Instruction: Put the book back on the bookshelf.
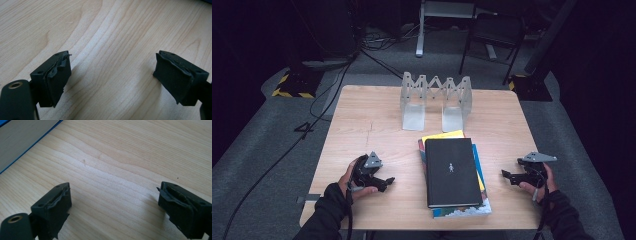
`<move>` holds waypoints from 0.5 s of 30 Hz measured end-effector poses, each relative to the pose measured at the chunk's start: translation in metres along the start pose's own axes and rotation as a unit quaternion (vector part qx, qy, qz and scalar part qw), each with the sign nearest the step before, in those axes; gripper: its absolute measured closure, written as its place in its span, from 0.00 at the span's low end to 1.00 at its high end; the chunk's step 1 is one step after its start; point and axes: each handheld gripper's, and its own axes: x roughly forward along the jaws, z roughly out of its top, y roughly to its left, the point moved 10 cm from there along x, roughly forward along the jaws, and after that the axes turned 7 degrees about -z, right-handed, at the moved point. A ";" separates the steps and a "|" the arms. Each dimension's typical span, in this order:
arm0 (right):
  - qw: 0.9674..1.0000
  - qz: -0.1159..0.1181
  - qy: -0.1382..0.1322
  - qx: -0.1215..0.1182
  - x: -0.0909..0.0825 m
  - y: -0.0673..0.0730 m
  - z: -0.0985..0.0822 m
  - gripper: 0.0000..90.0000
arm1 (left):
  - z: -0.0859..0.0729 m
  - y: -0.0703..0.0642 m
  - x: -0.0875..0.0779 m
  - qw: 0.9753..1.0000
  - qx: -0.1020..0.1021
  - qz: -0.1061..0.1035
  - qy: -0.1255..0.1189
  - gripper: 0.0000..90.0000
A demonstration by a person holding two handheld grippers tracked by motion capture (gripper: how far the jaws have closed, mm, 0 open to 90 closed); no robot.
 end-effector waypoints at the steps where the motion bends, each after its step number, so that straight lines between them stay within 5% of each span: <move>1: 1.000 0.000 0.000 0.000 0.000 0.000 0.000 0.13 | 0.000 0.000 0.000 1.000 0.000 0.000 0.000 0.15; 13: 1.000 -0.002 0.008 -0.008 -0.001 -0.001 0.000 0.12 | -0.002 -0.004 -0.002 1.000 -0.014 0.012 0.005 0.17; 15: 1.000 -0.006 0.013 -0.007 -0.003 -0.002 -0.001 0.20 | -0.001 -0.006 -0.002 1.000 -0.016 0.007 0.007 0.18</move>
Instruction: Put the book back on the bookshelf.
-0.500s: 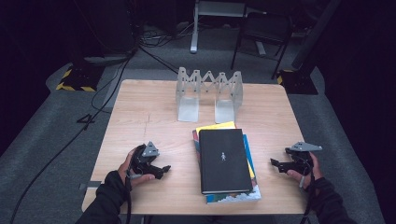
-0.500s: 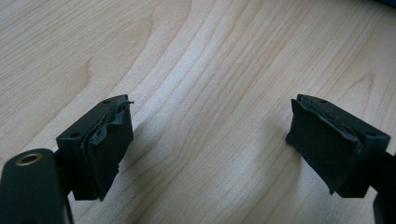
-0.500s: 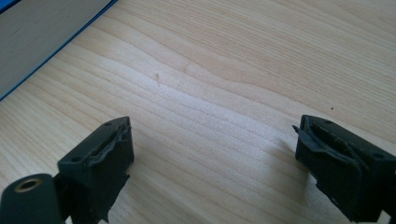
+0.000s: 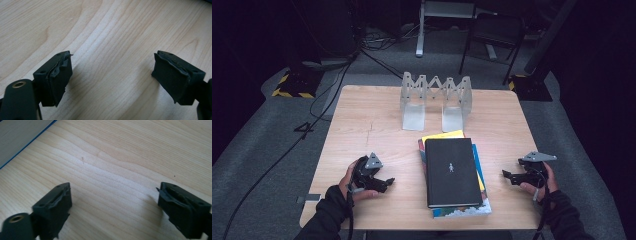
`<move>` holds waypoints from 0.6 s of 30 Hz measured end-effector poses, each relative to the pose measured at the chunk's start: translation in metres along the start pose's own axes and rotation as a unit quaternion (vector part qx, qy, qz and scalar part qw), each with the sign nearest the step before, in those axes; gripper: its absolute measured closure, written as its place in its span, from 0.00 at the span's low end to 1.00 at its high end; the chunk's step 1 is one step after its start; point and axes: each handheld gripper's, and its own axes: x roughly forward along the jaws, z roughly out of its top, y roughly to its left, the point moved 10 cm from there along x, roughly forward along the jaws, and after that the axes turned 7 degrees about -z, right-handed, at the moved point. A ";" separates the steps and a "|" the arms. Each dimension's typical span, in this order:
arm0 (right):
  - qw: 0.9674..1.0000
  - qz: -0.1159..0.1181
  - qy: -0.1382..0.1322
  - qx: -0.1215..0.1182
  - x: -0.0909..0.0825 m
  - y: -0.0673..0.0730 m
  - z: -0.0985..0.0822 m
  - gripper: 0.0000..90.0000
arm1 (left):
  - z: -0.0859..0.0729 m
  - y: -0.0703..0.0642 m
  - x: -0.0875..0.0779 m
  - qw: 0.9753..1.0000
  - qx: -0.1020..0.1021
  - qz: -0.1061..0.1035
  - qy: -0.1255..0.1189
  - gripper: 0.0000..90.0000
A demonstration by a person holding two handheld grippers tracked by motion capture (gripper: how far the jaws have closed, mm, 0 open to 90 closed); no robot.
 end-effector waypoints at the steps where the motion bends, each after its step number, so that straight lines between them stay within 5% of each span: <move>1: 1.000 0.003 -0.001 0.001 -0.003 0.001 0.000 0.23 | 0.001 -0.001 0.000 1.000 0.003 -0.001 0.002 0.18; 11: 0.996 0.064 -0.049 -0.029 -0.040 0.028 0.021 0.26 | 0.017 -0.022 -0.001 0.999 0.033 -0.007 -0.015 0.21; 13: 0.993 0.088 -0.063 -0.052 -0.051 0.044 0.029 0.27 | 0.021 -0.028 -0.001 0.999 0.035 -0.010 -0.019 0.22; 18: 0.988 0.117 -0.084 -0.059 -0.066 0.061 0.041 0.29 | 0.024 -0.037 0.003 0.999 0.042 -0.019 -0.015 0.24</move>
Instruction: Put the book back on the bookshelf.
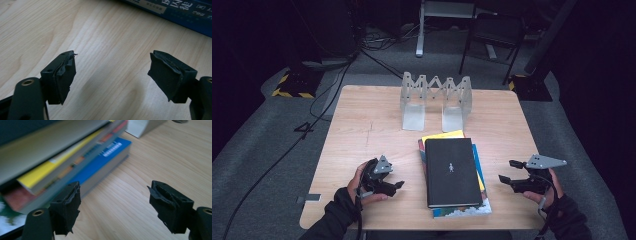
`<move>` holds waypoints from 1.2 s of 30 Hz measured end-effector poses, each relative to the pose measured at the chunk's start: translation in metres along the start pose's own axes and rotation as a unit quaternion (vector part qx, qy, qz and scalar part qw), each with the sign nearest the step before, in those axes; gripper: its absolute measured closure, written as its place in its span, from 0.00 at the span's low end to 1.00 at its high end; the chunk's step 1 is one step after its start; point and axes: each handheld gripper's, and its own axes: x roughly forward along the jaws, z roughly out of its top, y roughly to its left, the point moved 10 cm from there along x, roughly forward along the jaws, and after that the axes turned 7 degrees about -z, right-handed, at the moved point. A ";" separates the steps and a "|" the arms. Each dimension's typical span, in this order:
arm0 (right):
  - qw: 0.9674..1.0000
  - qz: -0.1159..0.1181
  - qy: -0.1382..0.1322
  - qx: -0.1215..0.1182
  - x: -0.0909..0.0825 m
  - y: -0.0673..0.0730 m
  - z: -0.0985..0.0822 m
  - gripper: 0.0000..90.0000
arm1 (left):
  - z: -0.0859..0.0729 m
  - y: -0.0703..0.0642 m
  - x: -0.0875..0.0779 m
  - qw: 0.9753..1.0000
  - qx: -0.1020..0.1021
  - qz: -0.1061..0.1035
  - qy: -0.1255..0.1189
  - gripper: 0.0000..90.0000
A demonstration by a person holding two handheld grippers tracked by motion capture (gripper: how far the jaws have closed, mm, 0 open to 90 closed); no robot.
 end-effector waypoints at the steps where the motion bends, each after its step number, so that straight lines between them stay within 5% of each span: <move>1: 1.000 0.012 -0.010 -0.010 -0.003 0.012 0.010 0.29 | 0.001 -0.002 0.001 1.000 0.003 0.001 0.001 0.24; 7: 0.999 0.028 -0.018 -0.037 -0.003 0.035 0.028 0.29 | 0.012 -0.008 0.009 1.000 0.009 -0.006 -0.003 0.29; 11: 0.996 0.076 -0.023 -0.046 0.004 0.068 0.046 0.28 | 0.020 -0.011 0.016 1.000 0.023 -0.006 0.002 0.31; 15: 0.994 0.093 -0.018 -0.045 0.009 0.079 0.052 0.27 | 0.025 -0.012 0.019 0.999 0.031 -0.009 0.000 0.33; 22: 0.993 0.110 -0.003 -0.029 0.023 0.085 0.054 0.19 | 0.035 -0.011 0.021 0.999 0.033 -0.016 -0.015 0.38; 30: 0.988 0.151 0.026 0.010 0.038 0.086 0.052 0.05 | 0.042 -0.012 0.033 0.999 0.044 -0.021 -0.006 0.39; 36: 0.985 0.169 0.029 0.003 0.049 0.094 0.057 0.00 | 0.043 -0.008 0.035 0.999 0.045 -0.019 -0.007 0.40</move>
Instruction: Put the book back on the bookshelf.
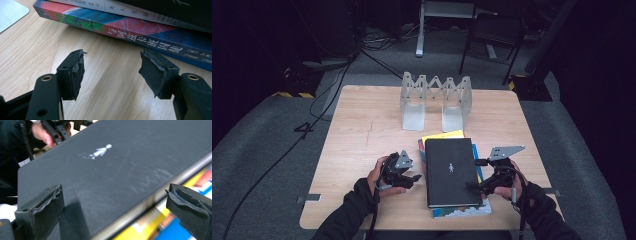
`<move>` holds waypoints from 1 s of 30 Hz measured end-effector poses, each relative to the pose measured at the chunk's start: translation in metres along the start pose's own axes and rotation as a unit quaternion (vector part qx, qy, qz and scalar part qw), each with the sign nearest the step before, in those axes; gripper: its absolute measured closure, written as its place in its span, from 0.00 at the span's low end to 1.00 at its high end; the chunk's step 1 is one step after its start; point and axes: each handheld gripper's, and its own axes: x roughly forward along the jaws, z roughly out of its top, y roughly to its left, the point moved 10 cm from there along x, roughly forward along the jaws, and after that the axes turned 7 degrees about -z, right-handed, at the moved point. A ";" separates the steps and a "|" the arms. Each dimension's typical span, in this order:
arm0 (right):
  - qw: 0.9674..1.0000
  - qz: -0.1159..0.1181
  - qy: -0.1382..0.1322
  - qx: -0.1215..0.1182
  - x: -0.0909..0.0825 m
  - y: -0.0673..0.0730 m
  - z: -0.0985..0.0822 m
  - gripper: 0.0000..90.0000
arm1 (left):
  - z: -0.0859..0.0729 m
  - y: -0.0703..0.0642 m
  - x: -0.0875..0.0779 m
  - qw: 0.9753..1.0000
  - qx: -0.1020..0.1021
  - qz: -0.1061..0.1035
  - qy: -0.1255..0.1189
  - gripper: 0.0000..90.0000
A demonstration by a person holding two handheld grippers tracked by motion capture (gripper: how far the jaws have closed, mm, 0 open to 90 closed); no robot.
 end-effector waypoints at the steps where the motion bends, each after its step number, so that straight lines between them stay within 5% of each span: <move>1: 1.000 0.000 0.000 0.000 0.000 0.000 0.000 0.00 | 0.000 0.000 0.000 1.000 0.000 0.000 0.000 0.40; 15: 1.000 0.004 0.003 -0.017 0.018 0.009 0.012 0.00 | 0.009 0.010 0.002 1.000 -0.008 -0.006 -0.020 0.47; 20: 1.000 0.003 -0.001 -0.025 0.020 0.011 0.014 0.01 | 0.014 0.014 -0.003 0.999 -0.014 -0.007 -0.042 0.58; 30: 0.999 0.000 -0.005 -0.034 0.019 0.010 0.014 0.01 | 0.019 0.020 0.004 1.000 -0.001 -0.001 -0.027 0.63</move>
